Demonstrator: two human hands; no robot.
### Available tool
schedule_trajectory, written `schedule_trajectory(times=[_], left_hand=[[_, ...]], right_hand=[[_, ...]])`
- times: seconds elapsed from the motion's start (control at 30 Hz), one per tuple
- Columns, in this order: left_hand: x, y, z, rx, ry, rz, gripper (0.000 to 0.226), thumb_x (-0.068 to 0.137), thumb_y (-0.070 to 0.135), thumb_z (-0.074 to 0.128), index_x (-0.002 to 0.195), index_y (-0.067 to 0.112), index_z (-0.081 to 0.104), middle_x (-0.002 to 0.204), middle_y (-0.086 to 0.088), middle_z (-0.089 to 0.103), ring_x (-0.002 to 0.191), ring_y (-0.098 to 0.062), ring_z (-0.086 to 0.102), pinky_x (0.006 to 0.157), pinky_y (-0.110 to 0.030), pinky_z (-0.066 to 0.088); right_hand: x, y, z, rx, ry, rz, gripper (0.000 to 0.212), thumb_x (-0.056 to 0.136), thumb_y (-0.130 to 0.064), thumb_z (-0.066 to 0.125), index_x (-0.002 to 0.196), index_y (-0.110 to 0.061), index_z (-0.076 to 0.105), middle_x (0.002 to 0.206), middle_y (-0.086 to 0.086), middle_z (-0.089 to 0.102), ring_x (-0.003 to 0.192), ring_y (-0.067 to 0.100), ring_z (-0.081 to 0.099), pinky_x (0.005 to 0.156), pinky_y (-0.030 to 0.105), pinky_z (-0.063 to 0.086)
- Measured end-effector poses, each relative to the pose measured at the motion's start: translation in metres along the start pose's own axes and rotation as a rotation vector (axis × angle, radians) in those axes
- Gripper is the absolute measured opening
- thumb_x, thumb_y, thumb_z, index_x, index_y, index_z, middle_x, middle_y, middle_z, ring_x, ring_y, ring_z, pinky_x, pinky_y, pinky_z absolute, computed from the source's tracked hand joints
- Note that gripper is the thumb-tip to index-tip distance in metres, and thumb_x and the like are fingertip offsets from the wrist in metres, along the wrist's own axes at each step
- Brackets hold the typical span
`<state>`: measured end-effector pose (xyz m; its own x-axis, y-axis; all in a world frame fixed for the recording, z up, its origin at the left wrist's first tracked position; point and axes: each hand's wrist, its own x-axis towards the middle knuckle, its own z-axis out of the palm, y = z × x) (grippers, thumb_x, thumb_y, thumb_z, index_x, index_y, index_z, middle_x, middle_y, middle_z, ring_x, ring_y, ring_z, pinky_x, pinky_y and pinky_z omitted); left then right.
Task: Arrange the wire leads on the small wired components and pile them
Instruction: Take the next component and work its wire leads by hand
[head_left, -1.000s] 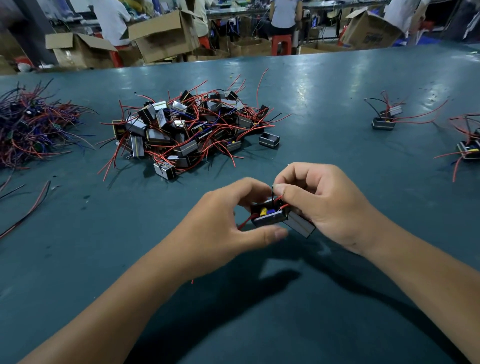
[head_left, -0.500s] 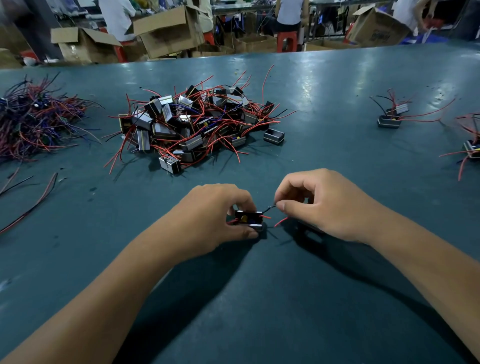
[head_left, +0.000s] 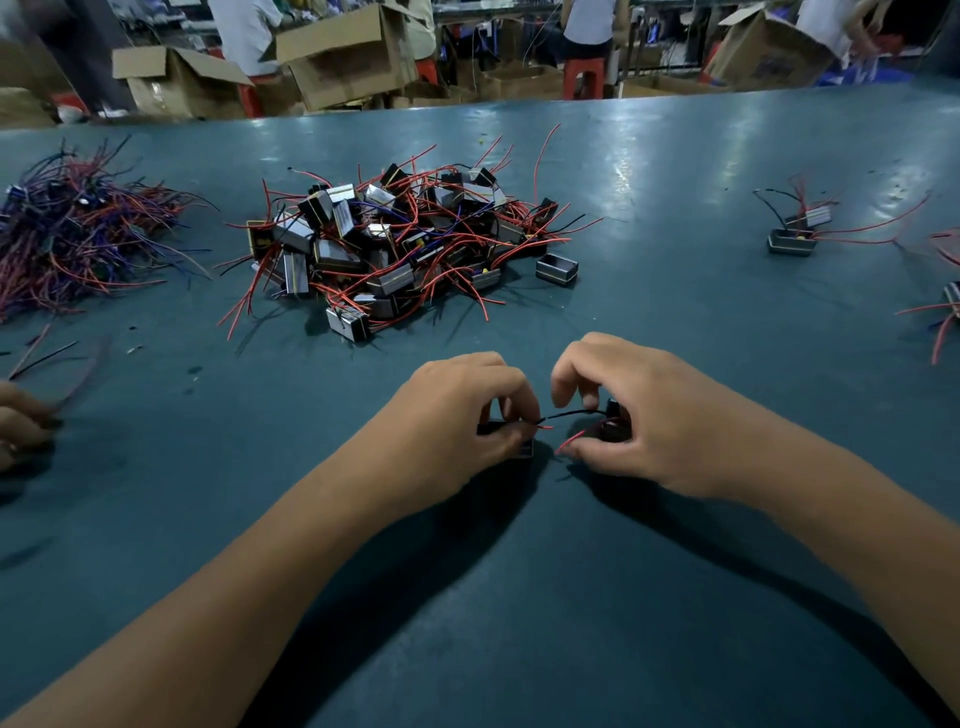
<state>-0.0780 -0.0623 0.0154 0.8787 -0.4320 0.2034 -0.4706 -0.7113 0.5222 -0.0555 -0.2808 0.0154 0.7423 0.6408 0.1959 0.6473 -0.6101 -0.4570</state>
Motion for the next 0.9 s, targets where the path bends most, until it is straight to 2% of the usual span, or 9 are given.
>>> schedule_trajectory(times=[0.13, 0.23, 0.33, 0.4, 0.57, 0.67, 0.8, 0.9], left_hand=[[0.000, -0.002, -0.001, -0.010, 0.009, 0.025, 0.020, 0.086, 0.017, 0.077, 0.098, 0.024, 0.064, 0.092, 0.012, 0.057, 0.081, -0.017, 0.056, 0.076, -0.036, 0.047], [-0.001, -0.003, 0.000, -0.020, -0.003, 0.083, 0.019, 0.086, 0.018, 0.078, 0.098, 0.027, 0.067, 0.093, 0.013, 0.056, 0.080, -0.019, 0.058, 0.075, -0.040, 0.049], [-0.001, -0.005, 0.002, -0.009, -0.007, 0.105, 0.015, 0.087, 0.022, 0.078, 0.100, 0.027, 0.072, 0.095, 0.012, 0.056, 0.080, -0.019, 0.059, 0.077, -0.042, 0.049], [0.000, -0.006, 0.003, 0.013, 0.007, 0.111, 0.014, 0.088, 0.023, 0.077, 0.100, 0.028, 0.075, 0.095, 0.014, 0.056, 0.079, -0.018, 0.060, 0.080, -0.041, 0.048], [0.000, -0.005, 0.005, 0.063, 0.025, 0.134, 0.010, 0.088, 0.025, 0.077, 0.096, 0.030, 0.077, 0.095, 0.015, 0.059, 0.075, -0.013, 0.061, 0.082, -0.041, 0.045], [0.000, -0.005, 0.006, 0.057, 0.031, 0.138, 0.007, 0.088, 0.025, 0.077, 0.094, 0.029, 0.075, 0.094, 0.016, 0.058, 0.074, -0.011, 0.061, 0.085, -0.043, 0.045], [0.001, -0.008, 0.007, 0.043, 0.015, 0.133, 0.004, 0.092, 0.024, 0.072, 0.095, 0.026, 0.071, 0.095, 0.014, 0.057, 0.076, -0.016, 0.059, 0.078, -0.036, 0.042], [0.002, -0.008, 0.007, -0.019, 0.031, 0.118, 0.002, 0.093, 0.020, 0.071, 0.094, 0.021, 0.070, 0.091, 0.009, 0.059, 0.077, -0.020, 0.059, 0.073, -0.036, 0.047]], right_hand=[[0.001, 0.001, 0.002, -0.131, 0.012, -0.077, 0.031, 0.083, -0.027, 0.074, 0.097, -0.031, 0.047, 0.093, -0.015, 0.042, 0.082, 0.009, 0.046, 0.076, 0.027, 0.042], [0.001, 0.003, -0.001, -0.084, 0.043, -0.091, 0.033, 0.083, -0.028, 0.076, 0.095, -0.031, 0.045, 0.090, -0.015, 0.046, 0.081, 0.010, 0.047, 0.074, 0.022, 0.041], [0.001, 0.003, -0.006, -0.050, 0.029, -0.107, 0.026, 0.083, -0.030, 0.078, 0.089, -0.029, 0.053, 0.094, -0.009, 0.056, 0.083, 0.009, 0.051, 0.073, 0.011, 0.037], [0.001, 0.002, -0.010, -0.017, 0.032, -0.094, 0.021, 0.082, -0.030, 0.078, 0.085, -0.031, 0.057, 0.097, -0.007, 0.061, 0.087, 0.007, 0.055, 0.075, 0.008, 0.037], [0.000, -0.001, -0.016, -0.014, 0.100, -0.026, 0.006, 0.082, -0.032, 0.077, 0.081, -0.026, 0.075, 0.093, -0.014, 0.059, 0.079, 0.000, 0.053, 0.071, 0.008, 0.035], [-0.002, -0.009, -0.014, -0.027, 0.164, 0.013, 0.006, 0.083, -0.033, 0.075, 0.080, -0.028, 0.075, 0.079, -0.011, 0.060, 0.069, 0.010, 0.054, 0.064, 0.014, 0.037], [-0.007, -0.019, -0.006, 0.142, 0.238, 0.116, 0.009, 0.088, -0.028, 0.074, 0.081, -0.029, 0.068, 0.064, -0.009, 0.066, 0.058, 0.010, 0.062, 0.054, 0.018, 0.045], [-0.008, -0.022, 0.000, 0.348, 0.237, 0.263, 0.013, 0.089, -0.025, 0.072, 0.080, -0.026, 0.063, 0.063, -0.007, 0.070, 0.047, 0.014, 0.066, 0.042, 0.023, 0.048]])
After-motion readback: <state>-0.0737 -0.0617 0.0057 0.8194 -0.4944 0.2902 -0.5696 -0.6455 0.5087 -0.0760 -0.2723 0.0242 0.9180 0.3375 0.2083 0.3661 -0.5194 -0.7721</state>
